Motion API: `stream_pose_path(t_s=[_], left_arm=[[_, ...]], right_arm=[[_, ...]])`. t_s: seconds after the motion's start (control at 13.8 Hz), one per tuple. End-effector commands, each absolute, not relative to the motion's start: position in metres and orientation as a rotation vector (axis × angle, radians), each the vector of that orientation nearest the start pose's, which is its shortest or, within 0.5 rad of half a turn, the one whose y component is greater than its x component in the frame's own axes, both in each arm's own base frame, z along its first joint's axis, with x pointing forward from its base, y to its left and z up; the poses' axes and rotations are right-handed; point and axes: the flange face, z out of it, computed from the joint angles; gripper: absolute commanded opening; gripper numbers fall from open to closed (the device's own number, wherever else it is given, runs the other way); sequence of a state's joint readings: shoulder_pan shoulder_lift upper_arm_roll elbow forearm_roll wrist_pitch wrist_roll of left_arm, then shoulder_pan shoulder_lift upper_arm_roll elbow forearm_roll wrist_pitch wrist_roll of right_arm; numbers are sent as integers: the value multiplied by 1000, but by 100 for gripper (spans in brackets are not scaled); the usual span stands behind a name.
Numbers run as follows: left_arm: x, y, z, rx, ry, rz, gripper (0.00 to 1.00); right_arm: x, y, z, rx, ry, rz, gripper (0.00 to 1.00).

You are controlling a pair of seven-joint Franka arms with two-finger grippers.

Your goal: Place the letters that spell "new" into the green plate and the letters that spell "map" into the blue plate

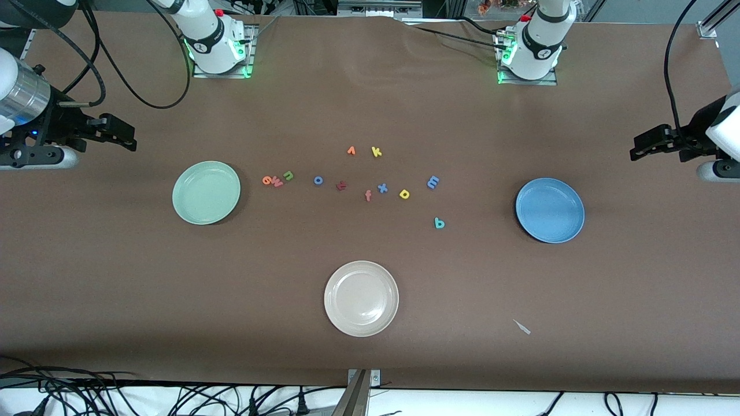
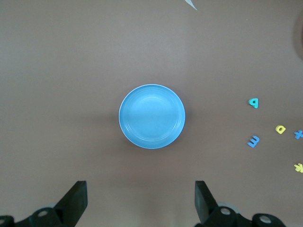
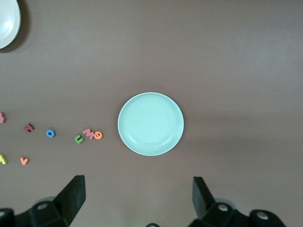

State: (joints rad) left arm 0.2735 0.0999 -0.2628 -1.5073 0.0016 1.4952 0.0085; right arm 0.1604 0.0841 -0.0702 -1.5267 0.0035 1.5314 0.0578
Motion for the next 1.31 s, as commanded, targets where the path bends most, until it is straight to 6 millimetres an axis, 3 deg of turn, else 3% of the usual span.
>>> stream_pose_path(t_s=[0.0,1.23], left_arm=[[572,18,602,-3161,-2,167,100],[573,18,596,-3162,5,186,100]], right_arm=[[572,53,600,-3164,-46,99,100],[570,51,601,-3151,-65,115,100]])
